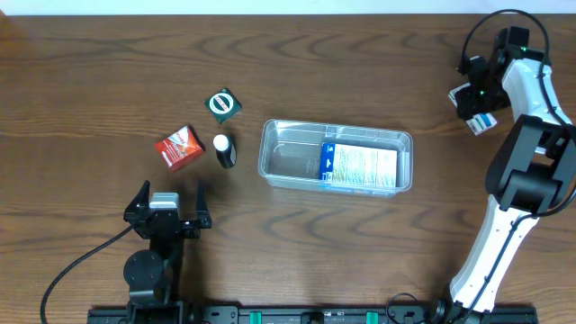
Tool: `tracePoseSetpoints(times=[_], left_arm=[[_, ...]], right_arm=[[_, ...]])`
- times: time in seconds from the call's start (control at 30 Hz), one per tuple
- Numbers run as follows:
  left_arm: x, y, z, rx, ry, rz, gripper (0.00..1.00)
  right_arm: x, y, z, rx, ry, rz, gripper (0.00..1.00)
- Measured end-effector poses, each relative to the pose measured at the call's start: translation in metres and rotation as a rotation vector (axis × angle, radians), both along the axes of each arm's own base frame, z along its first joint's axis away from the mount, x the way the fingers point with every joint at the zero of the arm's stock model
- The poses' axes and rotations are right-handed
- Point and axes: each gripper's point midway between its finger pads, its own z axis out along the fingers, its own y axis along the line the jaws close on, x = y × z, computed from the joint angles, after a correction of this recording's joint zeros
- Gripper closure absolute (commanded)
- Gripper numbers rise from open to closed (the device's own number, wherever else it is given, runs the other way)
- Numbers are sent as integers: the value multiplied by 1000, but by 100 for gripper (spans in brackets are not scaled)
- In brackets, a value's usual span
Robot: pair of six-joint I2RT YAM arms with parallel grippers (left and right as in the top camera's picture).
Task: Pack container
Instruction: 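Grasp the white Panadol box with the right gripper, then place the white box into the container and retract the right arm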
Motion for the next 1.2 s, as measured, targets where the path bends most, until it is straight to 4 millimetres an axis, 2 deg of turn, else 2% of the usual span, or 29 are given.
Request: tracePoseSetpoints(times=[0.07, 0.27, 0.47, 0.6, 0.7, 0.73, 0.77, 0.83, 0.87, 1.0, 1.1, 1.2], left_arm=[[0, 0, 0, 0, 0, 0, 2], [0, 0, 0, 0, 0, 0, 2], [0, 0, 0, 0, 0, 0, 2], [0, 0, 0, 0, 0, 0, 2], [0, 0, 0, 0, 0, 0, 2], [0, 0, 0, 0, 0, 0, 2], [0, 0, 0, 0, 0, 0, 2], [0, 0, 0, 0, 0, 0, 2], [0, 0, 0, 0, 0, 0, 2], [0, 0, 0, 0, 0, 0, 2], [0, 0, 0, 0, 0, 0, 2], [0, 0, 0, 0, 0, 0, 2]], right_arm=[[0, 1, -1, 7, -2, -7, 57], [-1, 2, 0, 19, 1, -61, 66], [-9, 7, 1, 35, 34, -114, 67], [-7, 25, 12, 34, 30, -94, 67], [3, 51, 42, 25, -32, -38, 67], [8, 67, 66, 18, -81, -2, 66], [10, 72, 79, 16, -109, 10, 67], [14, 100, 115, 12, -181, 73, 67], [13, 119, 141, 10, -230, 115, 67], [-12, 177, 209, 19, -322, 260, 67], [-41, 211, 229, 34, -307, 368, 67], [-72, 238, 227, 52, -222, 468, 66]])
